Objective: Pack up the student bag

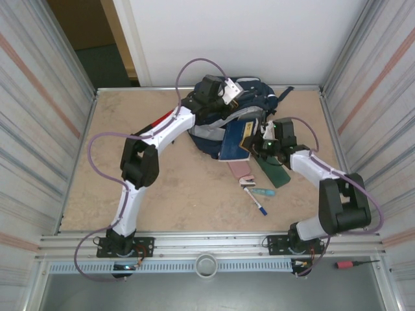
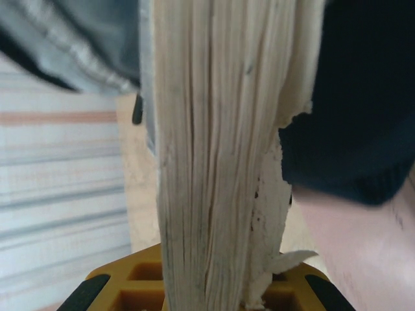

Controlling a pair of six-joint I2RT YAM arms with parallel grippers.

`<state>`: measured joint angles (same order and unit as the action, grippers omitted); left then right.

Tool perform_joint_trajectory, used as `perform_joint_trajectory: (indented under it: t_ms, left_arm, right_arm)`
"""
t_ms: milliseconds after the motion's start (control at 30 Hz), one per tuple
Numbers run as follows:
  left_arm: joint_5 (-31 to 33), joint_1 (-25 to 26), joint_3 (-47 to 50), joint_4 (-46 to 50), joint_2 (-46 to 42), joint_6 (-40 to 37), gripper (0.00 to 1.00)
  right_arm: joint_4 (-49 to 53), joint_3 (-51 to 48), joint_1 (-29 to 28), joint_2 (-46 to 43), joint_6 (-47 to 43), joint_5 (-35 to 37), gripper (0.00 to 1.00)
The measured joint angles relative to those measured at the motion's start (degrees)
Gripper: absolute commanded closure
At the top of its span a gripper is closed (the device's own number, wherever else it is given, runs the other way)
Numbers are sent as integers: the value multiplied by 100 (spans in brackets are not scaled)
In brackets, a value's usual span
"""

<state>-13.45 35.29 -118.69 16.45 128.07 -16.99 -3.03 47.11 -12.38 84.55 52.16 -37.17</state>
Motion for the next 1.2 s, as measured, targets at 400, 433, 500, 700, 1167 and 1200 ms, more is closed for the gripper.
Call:
perform_joint_trajectory:
  t_ms: [400, 433, 500, 700, 1167, 1200]
  left_arm:
    - [-501, -164, -57, -4, -31, 229, 100]
    - [-503, -173, -59, -4, -37, 229, 100]
    - [-503, -188, -59, -2, -50, 229, 100]
    - [-522, -192, -59, 44, -59, 229, 100]
    - [-667, -203, -68, 35, -59, 356, 100]
    - [-673, -203, -68, 35, -59, 358, 100]
  right_arm:
    - [-1320, 1460, -380, 1766, 940, 1132, 98]
    - [-1375, 1517, -398, 1856, 990, 1198, 98]
    - [-1523, 1582, -417, 2044, 1043, 1368, 97]
    - [-1784, 1635, -411, 2411, 1045, 1923, 94]
    - [-1897, 2463, -437, 3228, 933, 2743, 53]
    - [-1851, 2463, -404, 3224, 863, 2702, 50]
